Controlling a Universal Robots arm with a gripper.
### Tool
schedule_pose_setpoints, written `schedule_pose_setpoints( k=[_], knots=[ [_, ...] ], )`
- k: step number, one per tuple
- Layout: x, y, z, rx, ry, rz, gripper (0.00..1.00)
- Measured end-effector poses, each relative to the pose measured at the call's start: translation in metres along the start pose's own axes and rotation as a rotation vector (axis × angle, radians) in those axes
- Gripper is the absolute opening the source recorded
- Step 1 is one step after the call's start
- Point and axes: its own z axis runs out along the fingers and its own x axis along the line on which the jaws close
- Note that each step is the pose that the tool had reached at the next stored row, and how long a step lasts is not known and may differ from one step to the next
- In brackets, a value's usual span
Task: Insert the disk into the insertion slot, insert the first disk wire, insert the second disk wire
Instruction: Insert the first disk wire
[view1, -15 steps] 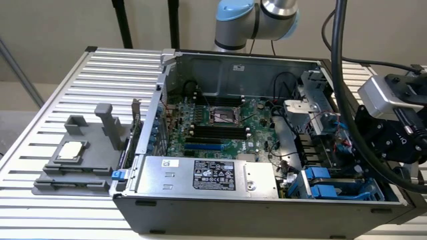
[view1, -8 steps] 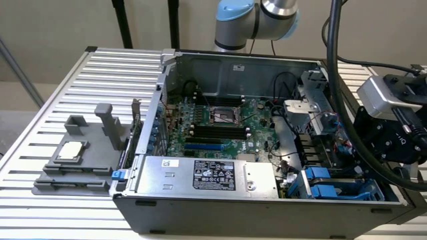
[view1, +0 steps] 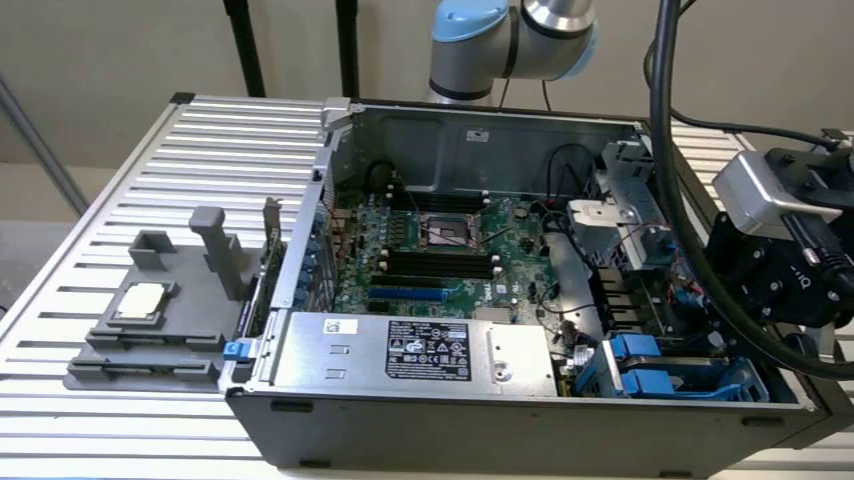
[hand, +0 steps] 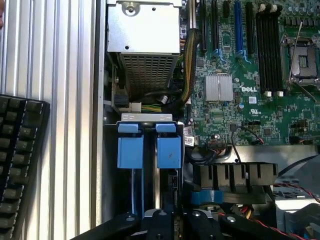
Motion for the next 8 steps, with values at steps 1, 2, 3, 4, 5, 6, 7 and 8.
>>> schedule_pose_setpoints(
  k=[1, 2, 3, 4, 5, 6, 7, 8],
  knots=[
    [0.0, -0.0001, 0.0, 0.0001, 0.0, 0.001, 0.16],
    [-0.0001, -0.0002, 0.0001, 0.0002, -0.0001, 0.003, 0.16],
    [-0.0001, -0.0002, 0.0001, 0.0003, -0.0002, 0.004, 0.16],
    [-0.0001, -0.0003, 0.0001, 0.0004, -0.0002, 0.004, 0.16],
    [-0.0001, -0.0003, 0.0003, 0.0004, -0.0004, 0.005, 0.16],
    [-0.0002, -0.0004, 0.0003, 0.0005, -0.0005, 0.006, 0.16],
    [-0.0002, -0.0004, 0.0004, 0.0005, -0.0005, 0.006, 0.16],
    [-0.0002, -0.0005, 0.0004, 0.0006, -0.0006, 0.007, 0.16]
  ],
)
